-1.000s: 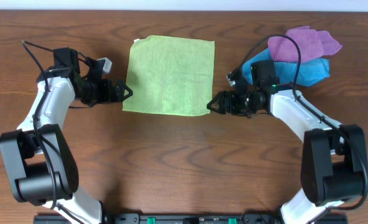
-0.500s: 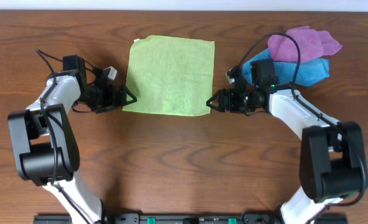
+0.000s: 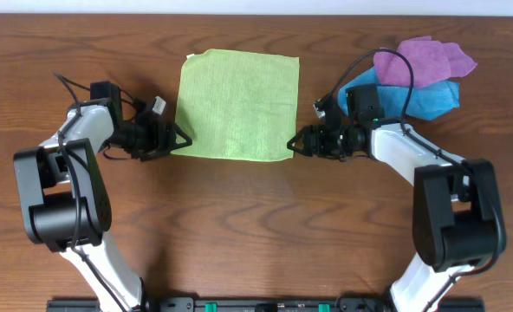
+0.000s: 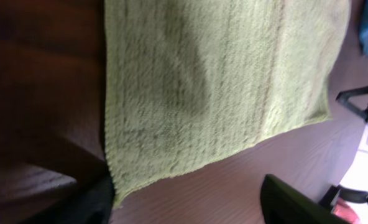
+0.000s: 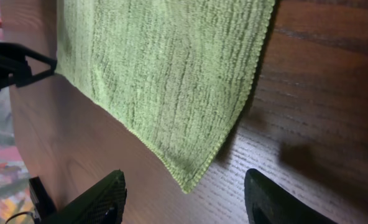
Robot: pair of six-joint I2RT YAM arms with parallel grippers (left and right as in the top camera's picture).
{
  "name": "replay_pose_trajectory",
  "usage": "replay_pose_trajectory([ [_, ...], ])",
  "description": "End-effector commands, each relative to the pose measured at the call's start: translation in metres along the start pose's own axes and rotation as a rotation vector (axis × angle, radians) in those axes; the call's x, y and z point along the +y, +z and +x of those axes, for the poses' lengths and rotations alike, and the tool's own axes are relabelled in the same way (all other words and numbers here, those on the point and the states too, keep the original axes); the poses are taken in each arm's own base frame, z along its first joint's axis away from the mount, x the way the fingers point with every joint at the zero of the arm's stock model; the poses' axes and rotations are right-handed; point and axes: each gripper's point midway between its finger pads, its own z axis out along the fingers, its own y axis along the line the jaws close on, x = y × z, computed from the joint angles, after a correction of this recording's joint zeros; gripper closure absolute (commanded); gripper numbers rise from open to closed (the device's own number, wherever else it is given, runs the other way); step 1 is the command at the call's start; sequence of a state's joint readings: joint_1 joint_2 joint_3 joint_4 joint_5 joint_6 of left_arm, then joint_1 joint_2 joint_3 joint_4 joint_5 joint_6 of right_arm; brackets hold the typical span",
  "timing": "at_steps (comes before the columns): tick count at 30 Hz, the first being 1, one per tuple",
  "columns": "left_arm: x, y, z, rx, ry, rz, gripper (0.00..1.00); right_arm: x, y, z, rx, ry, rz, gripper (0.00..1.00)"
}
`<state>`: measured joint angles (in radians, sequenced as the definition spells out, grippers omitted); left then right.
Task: Fold the cloth
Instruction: 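Move both grippers to the cloth's left and right near corners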
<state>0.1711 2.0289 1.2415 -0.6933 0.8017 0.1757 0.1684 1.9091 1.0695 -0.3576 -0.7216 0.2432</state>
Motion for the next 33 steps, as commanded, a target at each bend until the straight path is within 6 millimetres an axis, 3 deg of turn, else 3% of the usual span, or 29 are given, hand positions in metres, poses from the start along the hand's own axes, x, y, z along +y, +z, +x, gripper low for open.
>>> replay_pose_trajectory([
  [1, 0.018, 0.010, 0.013, 0.055, -0.047, -0.049, 0.32, 0.001, 0.002, -0.001, -0.001, 0.024, -0.023, 0.39],
  [6, 0.026, 0.011, 0.014, 0.055, -0.065, -0.091, 0.47, 0.002, 0.001, -0.006, -0.018, 0.017, -0.028, 0.41],
  [21, 0.035, 0.011, -0.002, -0.004, -0.074, -0.140, 0.53, 0.004, 0.002, -0.005, -0.015, 0.023, -0.036, 0.43],
  [26, 0.034, 0.011, 0.002, 0.009, -0.084, -0.139, 0.66, 0.005, 0.002, -0.004, -0.012, 0.041, -0.040, 0.47],
  [32, 0.034, 0.011, 0.005, 0.020, -0.093, -0.135, 0.94, 0.012, 0.008, 0.001, 0.010, 0.031, -0.046, 0.47],
  [33, 0.033, 0.011, 0.005, 0.019, -0.093, -0.130, 0.94, 0.014, 0.009, 0.003, 0.015, 0.027, -0.047, 0.48],
])
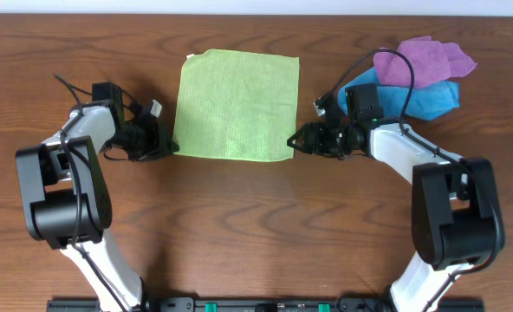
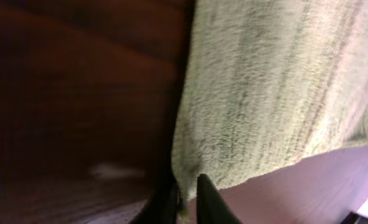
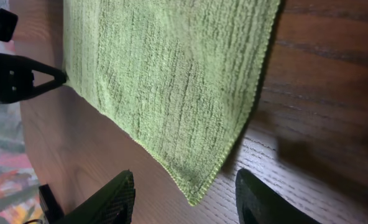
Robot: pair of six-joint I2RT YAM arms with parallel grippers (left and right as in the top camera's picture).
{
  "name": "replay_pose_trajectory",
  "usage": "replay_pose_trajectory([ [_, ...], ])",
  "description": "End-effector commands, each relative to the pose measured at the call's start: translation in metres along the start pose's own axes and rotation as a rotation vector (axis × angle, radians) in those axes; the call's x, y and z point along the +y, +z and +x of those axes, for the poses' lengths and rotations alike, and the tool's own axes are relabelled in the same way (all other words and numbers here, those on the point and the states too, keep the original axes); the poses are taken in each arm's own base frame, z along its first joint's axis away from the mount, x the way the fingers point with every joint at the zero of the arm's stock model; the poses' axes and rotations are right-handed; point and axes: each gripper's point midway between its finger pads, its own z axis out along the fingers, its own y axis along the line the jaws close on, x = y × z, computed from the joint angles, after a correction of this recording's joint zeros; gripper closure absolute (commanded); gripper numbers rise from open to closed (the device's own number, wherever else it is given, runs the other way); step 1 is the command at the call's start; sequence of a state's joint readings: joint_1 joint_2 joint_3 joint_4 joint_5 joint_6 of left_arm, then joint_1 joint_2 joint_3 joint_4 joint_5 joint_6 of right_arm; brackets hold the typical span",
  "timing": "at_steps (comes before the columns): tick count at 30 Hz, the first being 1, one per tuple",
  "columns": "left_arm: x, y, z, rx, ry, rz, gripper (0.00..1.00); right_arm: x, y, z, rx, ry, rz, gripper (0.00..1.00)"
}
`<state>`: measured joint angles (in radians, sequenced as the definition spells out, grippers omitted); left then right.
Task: Fold the cloth
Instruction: 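Move both grippers to the cloth's left and right near corners, then grasp the near left and right corners of the cloth with both grippers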
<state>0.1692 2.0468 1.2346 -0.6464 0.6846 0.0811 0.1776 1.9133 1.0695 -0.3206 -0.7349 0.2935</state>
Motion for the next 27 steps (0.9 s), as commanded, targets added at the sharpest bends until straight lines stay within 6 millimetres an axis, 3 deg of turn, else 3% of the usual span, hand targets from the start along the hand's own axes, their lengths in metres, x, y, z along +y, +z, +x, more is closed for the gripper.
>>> replay_pose_trajectory([
  [1, 0.007, 0.007, 0.007, 0.028, -0.013, -0.008, 0.94, 0.009, 0.008, 0.008, 0.031, 0.005, -0.018, 0.47],
  [10, 0.006, 0.007, 0.010, 0.040, -0.021, -0.003, 0.94, -0.010, 0.011, 0.026, 0.078, 0.097, 0.115, 0.50],
  [20, 0.006, 0.007, 0.011, 0.043, -0.024, -0.003, 0.94, -0.013, 0.025, 0.033, 0.110, 0.194, 0.085, 0.51],
  [24, 0.006, 0.007, 0.011, 0.043, -0.024, -0.003, 0.94, -0.011, 0.031, 0.031, 0.112, 0.216, 0.049, 0.59],
  [27, 0.006, 0.007, 0.011, 0.043, -0.024, -0.004, 0.94, -0.011, 0.032, 0.028, 0.101, 0.211, 0.044, 0.74],
])
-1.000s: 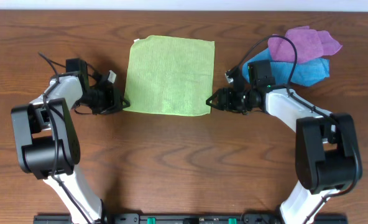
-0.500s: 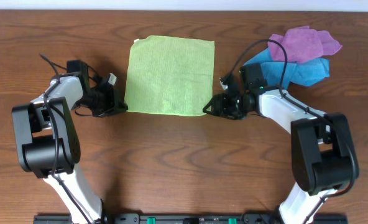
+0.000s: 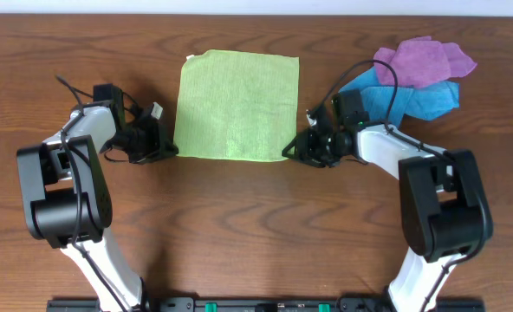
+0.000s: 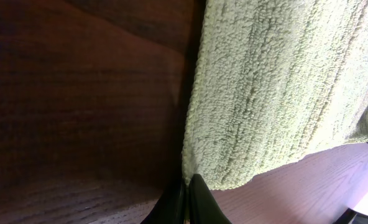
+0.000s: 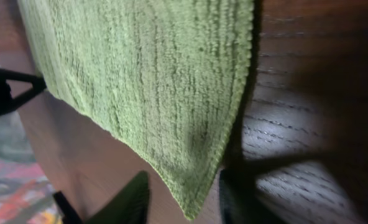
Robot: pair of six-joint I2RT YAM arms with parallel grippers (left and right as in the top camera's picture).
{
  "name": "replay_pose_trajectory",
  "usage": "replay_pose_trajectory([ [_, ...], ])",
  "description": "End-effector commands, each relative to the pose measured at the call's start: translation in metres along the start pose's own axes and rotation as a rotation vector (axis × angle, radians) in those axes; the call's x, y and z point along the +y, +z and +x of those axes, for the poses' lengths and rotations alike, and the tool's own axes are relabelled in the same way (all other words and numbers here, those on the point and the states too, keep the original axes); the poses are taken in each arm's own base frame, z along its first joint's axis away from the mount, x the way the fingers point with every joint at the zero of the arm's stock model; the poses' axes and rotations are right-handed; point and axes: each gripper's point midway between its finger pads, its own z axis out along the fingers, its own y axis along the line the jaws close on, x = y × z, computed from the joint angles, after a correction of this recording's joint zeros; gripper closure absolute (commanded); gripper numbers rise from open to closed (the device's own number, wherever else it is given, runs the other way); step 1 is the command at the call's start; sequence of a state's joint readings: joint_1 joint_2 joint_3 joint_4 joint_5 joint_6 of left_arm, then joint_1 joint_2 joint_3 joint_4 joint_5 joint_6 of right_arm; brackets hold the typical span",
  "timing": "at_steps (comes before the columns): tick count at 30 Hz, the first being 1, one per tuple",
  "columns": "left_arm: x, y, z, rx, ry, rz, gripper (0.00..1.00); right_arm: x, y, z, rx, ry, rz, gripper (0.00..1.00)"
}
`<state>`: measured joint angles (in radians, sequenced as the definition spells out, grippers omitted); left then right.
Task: Fold the cloth
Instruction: 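Grasp the near left and right corners of the cloth with both grippers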
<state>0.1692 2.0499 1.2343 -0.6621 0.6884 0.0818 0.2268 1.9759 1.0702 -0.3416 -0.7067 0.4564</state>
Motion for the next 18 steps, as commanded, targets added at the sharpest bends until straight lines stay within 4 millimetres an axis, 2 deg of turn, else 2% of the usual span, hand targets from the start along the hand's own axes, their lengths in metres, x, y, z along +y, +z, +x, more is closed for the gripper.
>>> replay_pose_trajectory([
  [1, 0.006, 0.006, 0.007, 0.028, -0.013, -0.008, 0.94, -0.002, 0.007, 0.004, 0.018, 0.038, 0.000, 0.81],
  [2, 0.006, 0.006, 0.007, 0.028, -0.013, -0.007, 0.94, -0.002, 0.007, 0.004, 0.019, 0.046, -0.001, 0.94],
  [3, 0.006, 0.006, 0.007, 0.029, -0.015, -0.007, 0.94, -0.001, 0.007, 0.005, 0.022, 0.047, -0.007, 0.98],
  [7, 0.001, 0.004, 0.011, 0.043, -0.054, 0.015, 0.94, 0.006, 0.003, 0.004, 0.033, 0.051, -0.056, 0.99],
  [11, -0.015, -0.003, 0.015, 0.051, -0.061, 0.076, 0.94, 0.008, -0.015, -0.006, -0.003, 0.061, -0.082, 0.99],
  [14, -0.024, -0.015, 0.019, 0.046, -0.055, 0.076, 0.94, 0.011, -0.035, -0.013, -0.044, 0.049, -0.087, 0.98],
  [18, -0.040, -0.037, 0.019, 0.006, -0.024, 0.074, 0.94, 0.020, -0.054, -0.010, -0.062, 0.021, -0.080, 0.99],
])
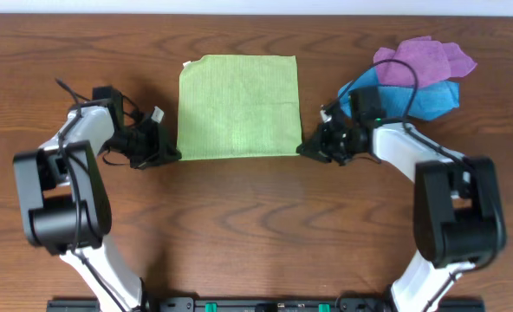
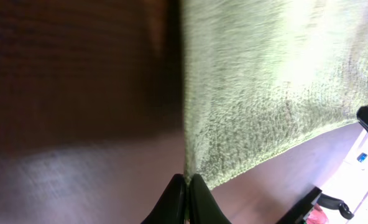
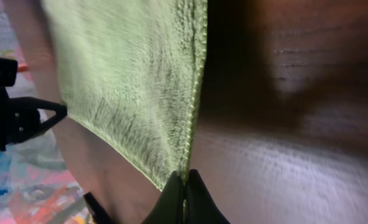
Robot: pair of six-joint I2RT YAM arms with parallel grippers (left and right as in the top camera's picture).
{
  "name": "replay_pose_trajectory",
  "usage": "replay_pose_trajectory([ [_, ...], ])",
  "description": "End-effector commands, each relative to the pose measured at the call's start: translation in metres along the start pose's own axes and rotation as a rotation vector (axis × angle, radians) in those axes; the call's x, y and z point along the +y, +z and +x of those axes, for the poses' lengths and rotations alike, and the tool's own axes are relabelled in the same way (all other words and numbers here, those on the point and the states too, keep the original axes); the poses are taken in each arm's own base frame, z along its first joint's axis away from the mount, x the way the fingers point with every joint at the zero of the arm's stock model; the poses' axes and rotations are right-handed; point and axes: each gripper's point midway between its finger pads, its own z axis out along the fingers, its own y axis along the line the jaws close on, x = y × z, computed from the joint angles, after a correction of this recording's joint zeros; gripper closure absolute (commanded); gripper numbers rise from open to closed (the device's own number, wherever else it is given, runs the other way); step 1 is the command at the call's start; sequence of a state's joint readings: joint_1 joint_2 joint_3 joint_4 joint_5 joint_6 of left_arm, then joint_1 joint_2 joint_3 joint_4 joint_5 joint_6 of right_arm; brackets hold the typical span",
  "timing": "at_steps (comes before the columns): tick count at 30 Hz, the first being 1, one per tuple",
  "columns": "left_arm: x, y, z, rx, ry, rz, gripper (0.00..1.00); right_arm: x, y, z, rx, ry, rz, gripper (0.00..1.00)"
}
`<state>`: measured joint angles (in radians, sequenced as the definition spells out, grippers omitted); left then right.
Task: Fold the cloth
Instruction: 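Grasp the near left and right corners of the cloth with both grippers, then lift both corners and carry them forward over the far edge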
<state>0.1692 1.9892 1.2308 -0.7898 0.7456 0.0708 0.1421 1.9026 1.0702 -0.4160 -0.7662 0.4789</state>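
A light green square cloth [image 1: 237, 106] lies on the brown table in the overhead view. My left gripper [image 1: 173, 156] is shut on its near left corner, and my right gripper [image 1: 302, 149] is shut on its near right corner. In the left wrist view the black fingertips [image 2: 179, 198] pinch the cloth's edge [image 2: 258, 93]. The right wrist view shows the same: the gripper [image 3: 184, 186] pinches the green hem [image 3: 140, 81]. The near edge looks raised off the wood and stretched straight between the two grippers.
A purple cloth [image 1: 425, 59] lies on a blue cloth [image 1: 412, 95] at the far right, just behind my right arm. Bare wooden table [image 1: 256, 225] spreads in front of the green cloth.
My right gripper, open at the near right corner, is now shut on it. Both grippers hold the near corners, and the near edge is drawn straight and lifted slightly.
Both grippers were open beside the cloth's near corners. Then the left one was shut on the near left corner while the right stayed open by the near right corner. Now both are shut on their corners, with the near edge taut.
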Motion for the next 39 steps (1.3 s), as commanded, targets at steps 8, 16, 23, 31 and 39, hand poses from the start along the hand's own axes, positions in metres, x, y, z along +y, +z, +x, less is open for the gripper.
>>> replay_pose_trajectory([
  [8, -0.037, -0.039, -0.003, -0.112, 0.053, 0.001, 0.94, 0.030, -0.020, -0.003, -0.056, -0.101, -0.029, 0.98],
  [16, -0.042, -0.042, -0.066, -0.347, 0.085, -0.045, 0.94, 0.052, -0.032, -0.062, -0.301, -0.174, -0.048, 0.98],
  [23, -0.049, -0.041, -0.118, -0.502, 0.087, 0.039, 0.94, 0.064, -0.041, -0.110, -0.415, -0.206, -0.029, 0.99],
  [31, -0.056, -0.038, -0.184, -0.557, 0.122, 0.094, 0.94, 0.072, -0.023, -0.177, -0.457, -0.218, -0.045, 0.98],
  [39, -0.063, -0.028, -0.205, -0.496, 0.102, 0.136, 0.94, 0.070, -0.005, -0.190, -0.428, -0.196, -0.069, 0.98],
])
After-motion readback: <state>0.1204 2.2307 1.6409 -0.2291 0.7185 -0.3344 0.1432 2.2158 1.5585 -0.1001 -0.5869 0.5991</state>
